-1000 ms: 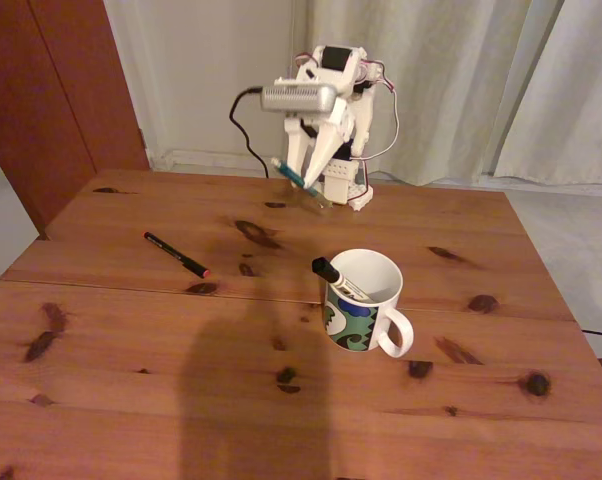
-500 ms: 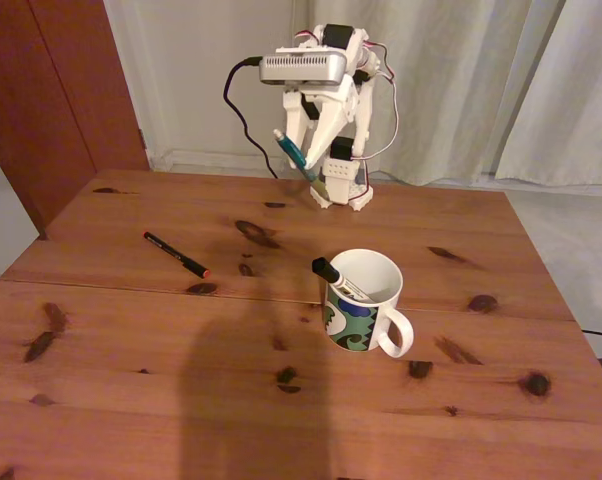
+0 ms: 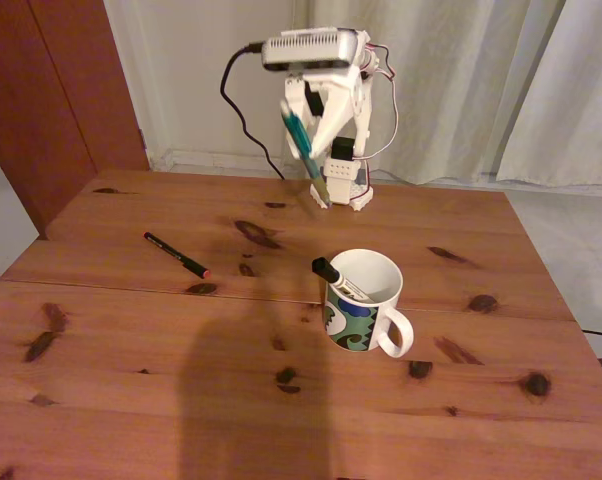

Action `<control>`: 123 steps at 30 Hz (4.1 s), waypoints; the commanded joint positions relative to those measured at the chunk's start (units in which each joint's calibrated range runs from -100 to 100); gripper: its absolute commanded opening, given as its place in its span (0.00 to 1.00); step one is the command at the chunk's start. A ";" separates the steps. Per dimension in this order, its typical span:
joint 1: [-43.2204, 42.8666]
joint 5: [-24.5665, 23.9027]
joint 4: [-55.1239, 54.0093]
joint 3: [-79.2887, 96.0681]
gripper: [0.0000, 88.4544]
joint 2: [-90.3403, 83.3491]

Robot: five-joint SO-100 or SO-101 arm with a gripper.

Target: Clean up the desk and place the pens and markers into the cup

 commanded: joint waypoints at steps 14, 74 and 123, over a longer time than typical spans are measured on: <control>-1.80 5.54 -13.88 11.03 0.01 0.03; -11.29 5.86 -40.03 22.48 0.01 10.63; -3.01 8.01 -40.03 19.87 0.20 10.54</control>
